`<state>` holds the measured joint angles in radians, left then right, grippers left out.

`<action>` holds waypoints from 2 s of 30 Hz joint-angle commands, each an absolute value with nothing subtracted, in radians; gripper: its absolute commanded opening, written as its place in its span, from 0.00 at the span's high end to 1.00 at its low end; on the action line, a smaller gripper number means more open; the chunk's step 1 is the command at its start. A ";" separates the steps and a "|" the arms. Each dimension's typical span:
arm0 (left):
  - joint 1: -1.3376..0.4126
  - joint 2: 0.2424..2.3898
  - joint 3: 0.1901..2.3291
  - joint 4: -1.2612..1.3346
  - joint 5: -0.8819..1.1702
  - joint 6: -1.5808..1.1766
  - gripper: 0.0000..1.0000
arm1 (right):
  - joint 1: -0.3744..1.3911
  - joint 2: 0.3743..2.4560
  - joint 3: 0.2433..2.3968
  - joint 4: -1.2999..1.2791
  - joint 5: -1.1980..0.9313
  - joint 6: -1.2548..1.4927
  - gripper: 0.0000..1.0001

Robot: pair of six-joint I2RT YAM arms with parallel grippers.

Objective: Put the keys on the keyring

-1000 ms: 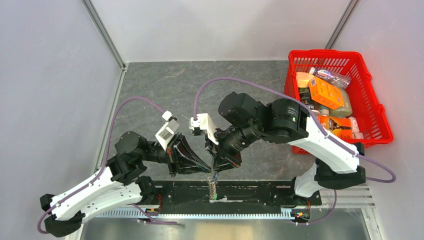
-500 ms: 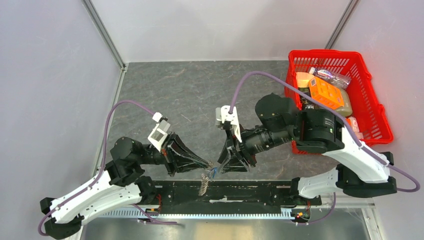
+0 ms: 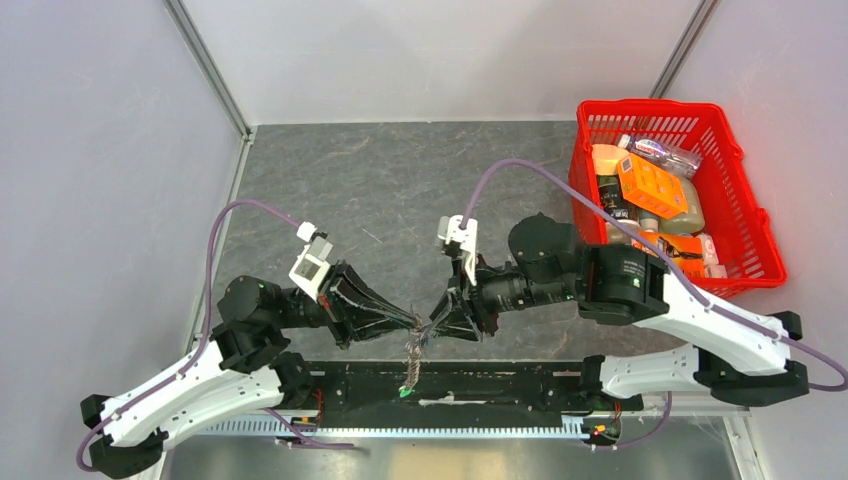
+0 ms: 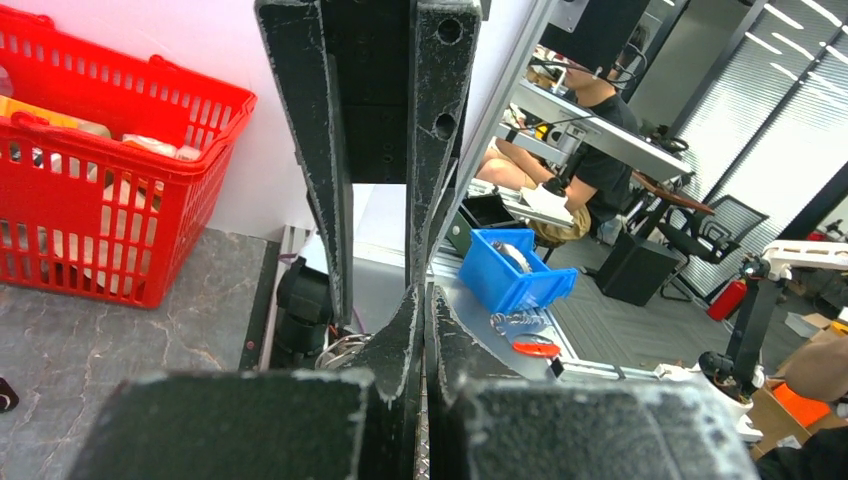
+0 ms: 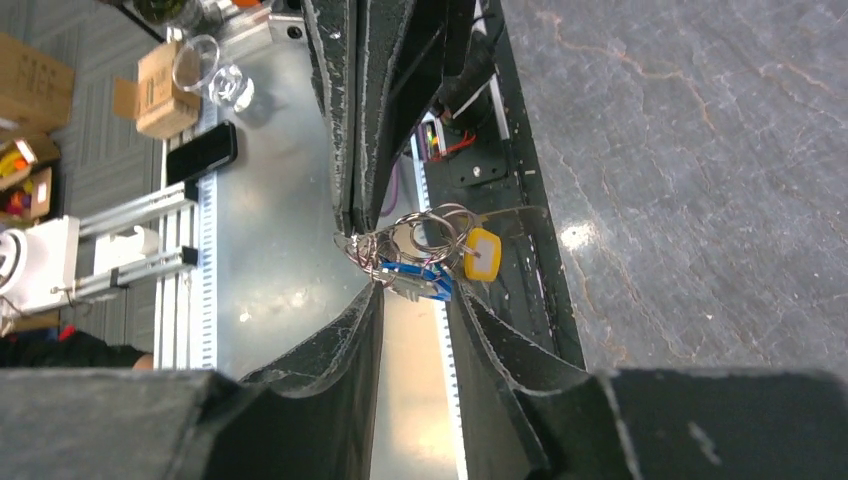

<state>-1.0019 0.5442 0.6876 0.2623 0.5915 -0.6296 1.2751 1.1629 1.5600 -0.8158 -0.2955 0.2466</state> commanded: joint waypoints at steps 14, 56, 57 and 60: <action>-1.006 0.557 0.699 0.360 0.545 -0.638 0.98 | 1.274 0.993 1.356 -0.441 -0.250 0.397 0.65; -1.006 0.571 0.727 0.288 0.589 -0.653 0.88 | 1.275 1.064 1.487 -0.607 -0.307 0.315 1.00; -1.006 0.568 0.736 0.257 0.596 -0.651 0.84 | 1.275 1.081 1.527 -0.650 -0.327 0.298 1.00; -1.006 0.555 0.767 0.159 0.602 -0.634 0.74 | 1.275 1.144 1.662 -0.798 -0.395 0.248 1.00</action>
